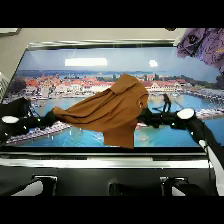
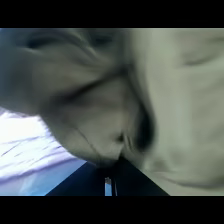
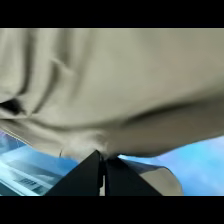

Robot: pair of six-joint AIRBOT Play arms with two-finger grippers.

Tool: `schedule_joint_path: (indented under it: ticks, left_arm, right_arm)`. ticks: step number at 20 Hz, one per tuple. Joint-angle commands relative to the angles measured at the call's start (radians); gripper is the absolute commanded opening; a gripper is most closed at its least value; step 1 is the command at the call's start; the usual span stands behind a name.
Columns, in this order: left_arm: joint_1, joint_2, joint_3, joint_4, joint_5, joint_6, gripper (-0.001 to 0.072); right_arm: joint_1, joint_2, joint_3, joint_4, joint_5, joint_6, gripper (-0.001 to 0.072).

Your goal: Fold the clothes and pants, and hang the long-sleeved shirts on hangers.

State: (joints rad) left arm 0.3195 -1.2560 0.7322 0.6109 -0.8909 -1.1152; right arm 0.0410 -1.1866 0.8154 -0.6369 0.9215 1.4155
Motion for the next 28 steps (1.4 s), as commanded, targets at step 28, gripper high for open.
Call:
schedule_joint_path:
  ticks: [28]
  left_arm:
    - [-0.076,0.214,0.793,0.669,-0.375,-0.407,0.0018]
  right_arm:
    - [0.002,-0.092,1.126,-0.657,0.419,0.391,0.003]
